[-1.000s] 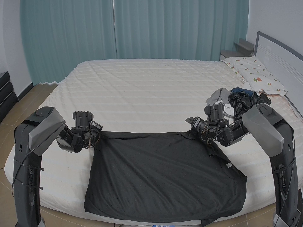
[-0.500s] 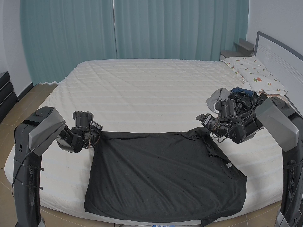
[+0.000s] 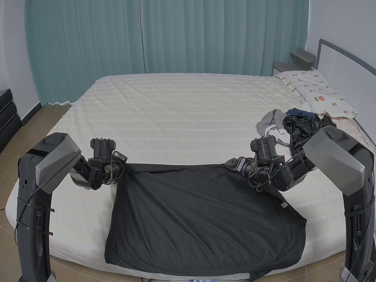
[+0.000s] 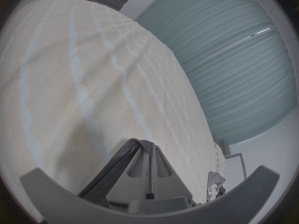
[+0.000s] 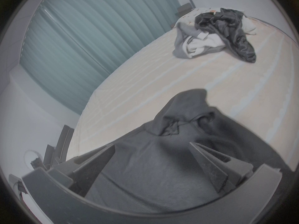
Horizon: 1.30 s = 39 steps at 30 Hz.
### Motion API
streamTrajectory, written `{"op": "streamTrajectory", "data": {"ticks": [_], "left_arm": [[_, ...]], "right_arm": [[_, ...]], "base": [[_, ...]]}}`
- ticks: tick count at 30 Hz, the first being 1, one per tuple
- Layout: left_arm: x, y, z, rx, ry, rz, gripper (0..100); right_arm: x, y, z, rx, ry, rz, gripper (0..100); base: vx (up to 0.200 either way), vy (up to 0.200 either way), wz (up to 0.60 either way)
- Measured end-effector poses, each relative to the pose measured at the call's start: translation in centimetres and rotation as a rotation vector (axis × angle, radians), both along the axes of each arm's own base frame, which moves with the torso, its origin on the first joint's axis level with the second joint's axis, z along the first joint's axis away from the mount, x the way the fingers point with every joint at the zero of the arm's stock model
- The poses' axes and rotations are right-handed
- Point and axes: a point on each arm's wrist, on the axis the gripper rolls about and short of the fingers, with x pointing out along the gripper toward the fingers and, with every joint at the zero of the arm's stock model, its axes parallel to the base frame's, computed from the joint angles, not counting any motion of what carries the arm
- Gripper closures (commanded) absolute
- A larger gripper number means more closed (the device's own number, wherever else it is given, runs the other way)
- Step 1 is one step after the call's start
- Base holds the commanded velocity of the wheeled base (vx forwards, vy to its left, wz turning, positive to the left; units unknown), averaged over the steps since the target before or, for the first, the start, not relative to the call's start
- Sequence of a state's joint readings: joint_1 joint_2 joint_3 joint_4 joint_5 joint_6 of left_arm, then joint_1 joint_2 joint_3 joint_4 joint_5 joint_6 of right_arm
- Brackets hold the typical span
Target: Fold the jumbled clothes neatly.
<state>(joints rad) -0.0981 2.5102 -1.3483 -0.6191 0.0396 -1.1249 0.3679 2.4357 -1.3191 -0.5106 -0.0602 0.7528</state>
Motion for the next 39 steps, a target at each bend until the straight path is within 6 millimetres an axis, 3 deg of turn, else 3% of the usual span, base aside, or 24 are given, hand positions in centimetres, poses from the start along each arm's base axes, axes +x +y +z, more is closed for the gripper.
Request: {"op": "streamTrajectory", "data": {"ticks": [9,15,21,24,30,39], "left_arm": [[0.0,0.0,0.0,0.004,0.002,0.003,100],[-0.1,0.0,-0.1,0.006,0.002,0.004,100],[-0.1,0.0,-0.1,0.006,0.002,0.004,100],[-0.1,0.0,0.0,0.005,0.002,0.005,100],[-0.1,-0.1,-0.1,0.005,0.003,0.004,100],[-0.1,0.0,-0.1,0.006,0.002,0.005,100]], "right_arm": [[3.2,1.0,-1.4,0.002,-0.038,-0.013,0],[6.3,1.1,-0.4,0.038,-0.161,-0.033,0],[9.5,0.7,1.3,0.069,-0.389,-0.054,0],[10.4,0.0,0.7,0.035,-0.443,-0.068,0],[11.3,-1.7,-1.5,-0.039,-0.443,-0.089,0],[10.2,-3.2,-2.1,-0.083,-0.411,-0.082,0]], "base": [[0.0,0.0,0.0],[0.0,0.0,0.0],[0.0,0.0,0.0],[0.0,0.0,0.0],[0.0,0.0,0.0],[0.0,0.0,0.0]]}}
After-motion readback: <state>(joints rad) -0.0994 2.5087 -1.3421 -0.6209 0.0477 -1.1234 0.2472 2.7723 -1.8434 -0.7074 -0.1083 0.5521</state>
